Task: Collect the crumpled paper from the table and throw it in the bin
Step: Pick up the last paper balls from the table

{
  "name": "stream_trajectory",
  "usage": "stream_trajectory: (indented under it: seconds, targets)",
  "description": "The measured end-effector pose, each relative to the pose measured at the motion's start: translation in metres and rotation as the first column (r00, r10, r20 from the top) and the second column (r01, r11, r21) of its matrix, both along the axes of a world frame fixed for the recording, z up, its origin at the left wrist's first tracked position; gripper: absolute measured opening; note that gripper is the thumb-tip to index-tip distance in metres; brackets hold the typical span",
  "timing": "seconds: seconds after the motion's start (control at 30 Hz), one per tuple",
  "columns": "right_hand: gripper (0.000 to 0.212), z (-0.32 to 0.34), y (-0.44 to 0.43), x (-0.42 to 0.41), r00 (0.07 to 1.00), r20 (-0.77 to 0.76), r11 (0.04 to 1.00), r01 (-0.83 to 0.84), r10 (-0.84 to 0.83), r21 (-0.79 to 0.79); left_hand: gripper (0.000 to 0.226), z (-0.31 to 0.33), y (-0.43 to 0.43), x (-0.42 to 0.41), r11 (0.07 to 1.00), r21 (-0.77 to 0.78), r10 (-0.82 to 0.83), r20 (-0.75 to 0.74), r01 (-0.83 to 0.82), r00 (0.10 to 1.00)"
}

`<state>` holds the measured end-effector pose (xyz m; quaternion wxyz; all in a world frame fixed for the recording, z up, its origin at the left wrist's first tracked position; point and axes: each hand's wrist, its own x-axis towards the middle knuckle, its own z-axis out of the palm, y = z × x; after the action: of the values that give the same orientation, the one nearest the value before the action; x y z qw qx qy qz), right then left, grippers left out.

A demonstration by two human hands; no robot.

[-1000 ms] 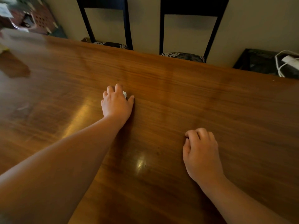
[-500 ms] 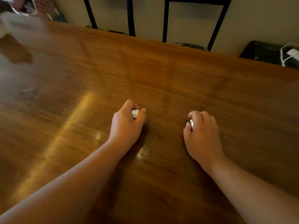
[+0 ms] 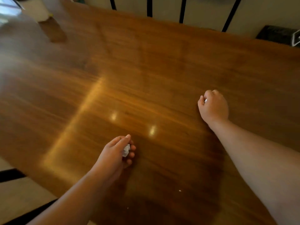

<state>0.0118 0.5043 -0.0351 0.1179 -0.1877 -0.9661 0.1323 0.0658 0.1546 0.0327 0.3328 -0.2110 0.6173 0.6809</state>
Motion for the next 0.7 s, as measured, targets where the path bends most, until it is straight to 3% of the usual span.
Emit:
stream_trajectory:
  seconds: [0.2, 0.3, 0.37, 0.4, 0.43, 0.5, 0.53, 0.57, 0.6, 0.7]
  targets:
    - [0.021, 0.011, -0.075, 0.115, 0.995, 0.101, 0.996, 0.025, -0.017, -0.081, 0.017, 0.023, -0.064, 0.062, 0.99, 0.114, 0.064, 0.125, -0.079, 0.99]
    - [0.021, 0.026, -0.122, 0.181, 0.981, 0.192, 0.966, 0.062, -0.014, -0.251, 0.021, 0.038, -0.088, 0.088, 0.99, 0.111, 0.071, 0.156, -0.089, 0.985]
    - [0.024, 0.036, -0.154, 0.224, 0.955, 0.29, 0.886, 0.189, -0.066, -0.423, 0.021, 0.046, -0.102, 0.105, 0.99, 0.117, 0.06, 0.191, -0.084, 0.98]
    - [0.024, 0.043, -0.17, 0.243, 0.92, 0.373, 0.793, 0.314, -0.119, -0.522, 0.021, 0.051, -0.109, 0.113, 0.988, 0.132, 0.048, 0.219, -0.078, 0.975]
    - [0.024, 0.054, -0.186, 0.26, 0.864, 0.477, 0.619, 0.466, -0.162, -0.633, 0.02, 0.055, -0.116, 0.121, 0.985, 0.156, 0.03, 0.253, -0.072, 0.967]
    - [0.024, 0.073, -0.214, 0.287, 0.747, 0.651, 0.063, 0.662, -0.137, -0.747, 0.02, 0.065, -0.13, 0.139, 0.973, 0.22, -0.009, 0.316, -0.064, 0.949]
    - [0.024, 0.082, -0.225, 0.299, 0.711, 0.697, -0.164, 0.68, -0.093, -0.715, 0.02, 0.07, -0.138, 0.149, 0.966, 0.25, -0.024, 0.335, -0.065, 0.942]
    - [0.025, 0.091, -0.235, 0.31, 0.704, 0.708, -0.311, 0.663, -0.052, -0.681, 0.02, 0.073, -0.144, 0.16, 0.959, 0.273, -0.03, 0.343, -0.069, 0.939]
    - [0.025, 0.099, -0.244, 0.32, 0.715, 0.698, -0.385, 0.638, -0.023, -0.666, 0.019, 0.076, -0.151, 0.171, 0.954, 0.289, -0.026, 0.341, -0.079, 0.94]
    - [0.017, 0.123, -0.265, 0.343, 0.768, 0.637, -0.455, 0.591, 0.065, -0.666, 0.018, 0.084, -0.167, 0.207, 0.943, 0.305, 0.03, 0.322, -0.134, 0.946]
